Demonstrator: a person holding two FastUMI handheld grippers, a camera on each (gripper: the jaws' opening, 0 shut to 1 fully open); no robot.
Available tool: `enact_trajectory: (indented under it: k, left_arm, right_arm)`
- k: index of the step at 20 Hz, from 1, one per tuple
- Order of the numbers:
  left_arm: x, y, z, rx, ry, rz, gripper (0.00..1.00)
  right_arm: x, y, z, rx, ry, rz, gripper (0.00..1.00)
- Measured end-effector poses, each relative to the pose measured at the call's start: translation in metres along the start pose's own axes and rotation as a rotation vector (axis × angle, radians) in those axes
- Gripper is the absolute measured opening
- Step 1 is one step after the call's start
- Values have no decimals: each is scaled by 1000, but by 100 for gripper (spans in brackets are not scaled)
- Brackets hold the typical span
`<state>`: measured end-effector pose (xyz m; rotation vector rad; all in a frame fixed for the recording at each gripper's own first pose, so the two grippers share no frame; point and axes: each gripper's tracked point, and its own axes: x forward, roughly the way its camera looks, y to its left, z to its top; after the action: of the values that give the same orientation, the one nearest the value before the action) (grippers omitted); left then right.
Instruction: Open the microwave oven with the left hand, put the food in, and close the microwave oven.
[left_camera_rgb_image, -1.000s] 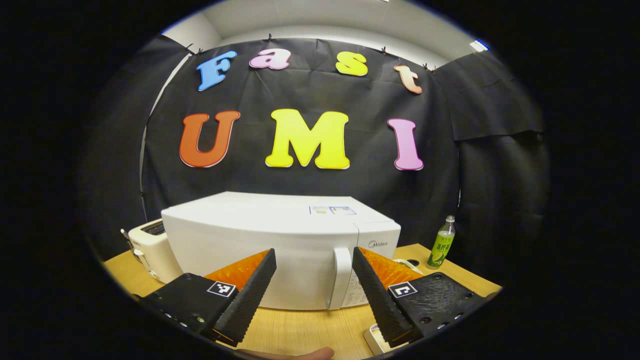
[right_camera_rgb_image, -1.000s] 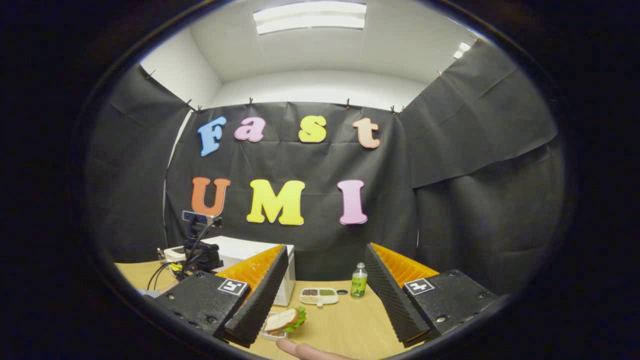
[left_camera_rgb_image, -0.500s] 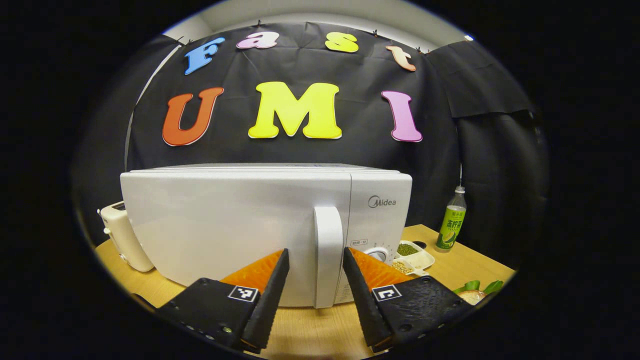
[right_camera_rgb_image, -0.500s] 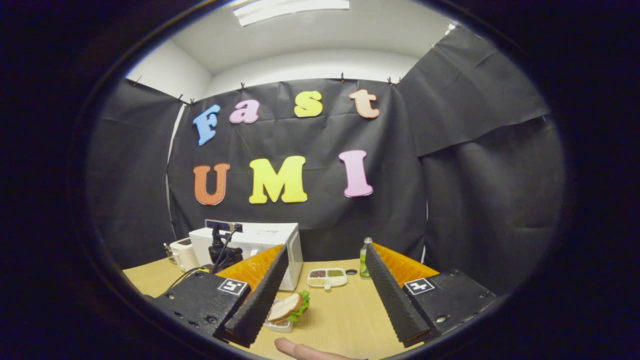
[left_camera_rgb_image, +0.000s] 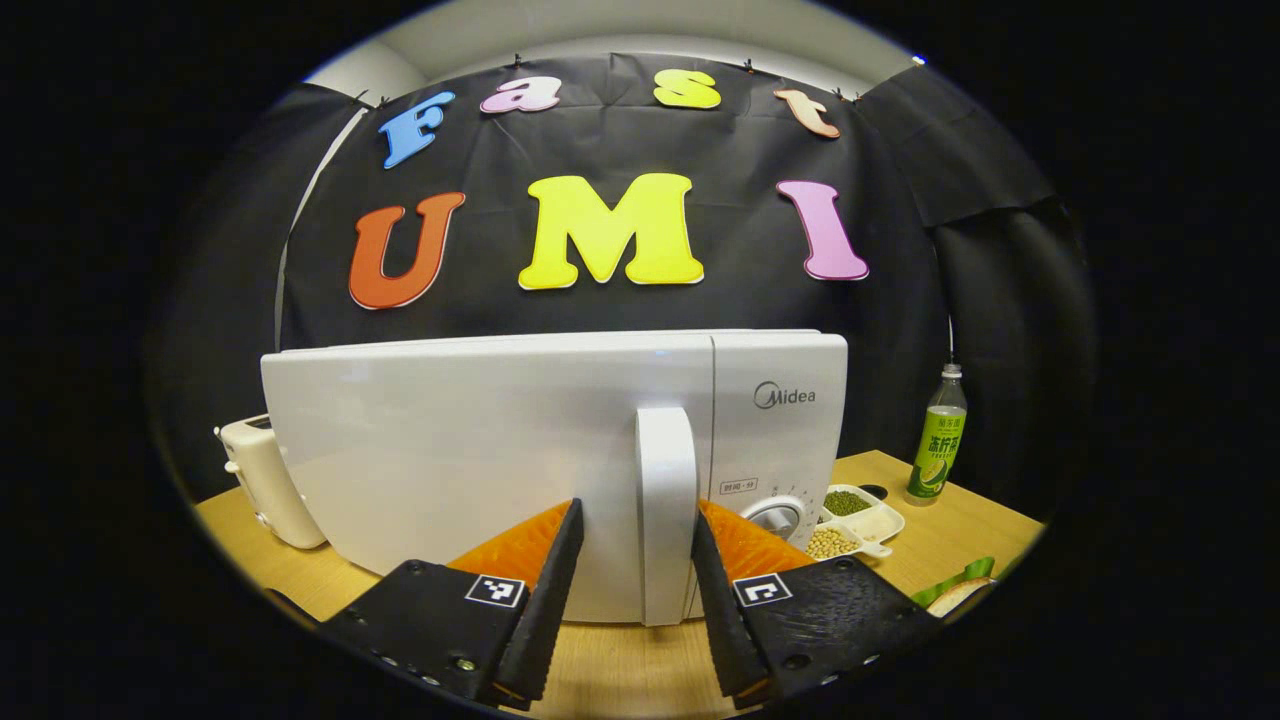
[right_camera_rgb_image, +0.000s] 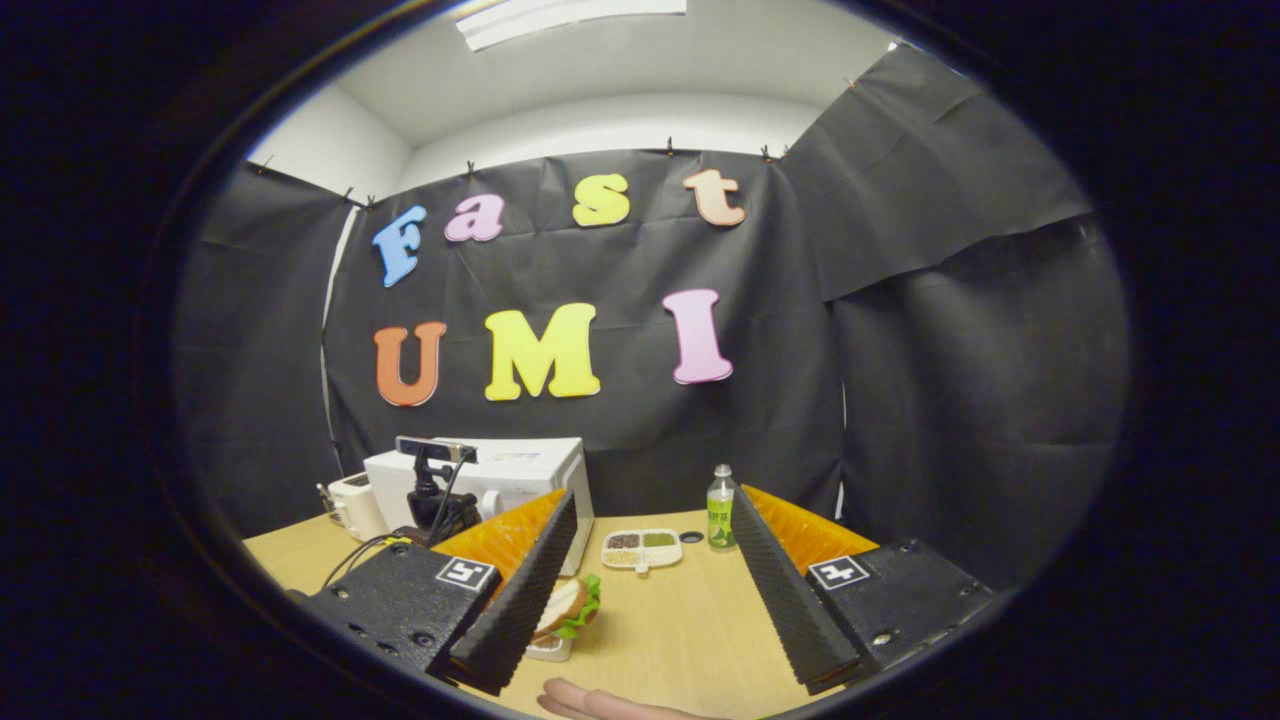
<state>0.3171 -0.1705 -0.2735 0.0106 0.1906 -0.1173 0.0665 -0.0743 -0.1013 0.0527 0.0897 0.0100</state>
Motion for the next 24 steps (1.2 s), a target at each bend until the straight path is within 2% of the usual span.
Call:
enact_trajectory:
  k: [1,3,4,5,6,7,8,9,10,12,13,16,17,18,19,22,23,24]
  left_arm:
    - [0,-8,2,-2,0,-29,39]
    - [1,-7,3,33,5,-11,20]
    - [0,-5,2,34,10,-11,20]
    - [-3,-8,2,9,19,-20,20]
    - [-2,-10,0,-8,28,-35,10]
    - [-4,-8,-1,-19,39,-47,9]
    - [-5,-9,0,-27,39,-60,10]
    - [-5,-8,-1,-28,43,-71,18]
    - [-5,-8,0,-34,39,-78,10]
    - [-7,-10,0,-45,31,-62,9]
    - [-16,-7,1,-40,32,-50,0]
    - [-47,-4,-2,-21,-2,-86,0]
    - [-61,-1,-4,-32,-3,-112,0]
    - [-72,1,-6,-31,2,-135,0]
    - [-86,5,-5,-31,-6,-158,0]
    - [-118,19,-9,-13,-14,-203,0]
    - [-129,25,-10,-10,-18,-217,0]
    - [-140,31,-12,-9,-16,-233,0]
  right_arm:
    - [0,-3,-1,-4,-2,-5,99]
    - [0,-7,0,-7,-5,-12,99]
    - [0,-8,-2,-7,-4,-11,99]
    - [1,-8,-4,-6,0,-10,91]
    - [2,-9,-6,-3,7,-10,99]
    - [3,-10,-7,0,11,-9,91]
    - [3,-11,-8,3,14,-10,92]
    - [3,-13,-10,7,16,-13,92]
    - [4,-14,-11,11,18,-15,92]
    - [5,-17,-15,14,22,-19,92]
    - [6,-18,-15,15,25,-21,92]
    - [7,-21,-20,22,39,-33,92]
    - [6,-20,-20,26,40,-31,99]
    - [5,-18,-19,30,40,-31,92]
    - [3,-16,-20,34,40,-32,99]
    - [-7,-2,-21,43,40,-17,99]
    - [-11,4,-21,39,41,-10,91]
    - [-15,8,-20,34,37,-7,99]
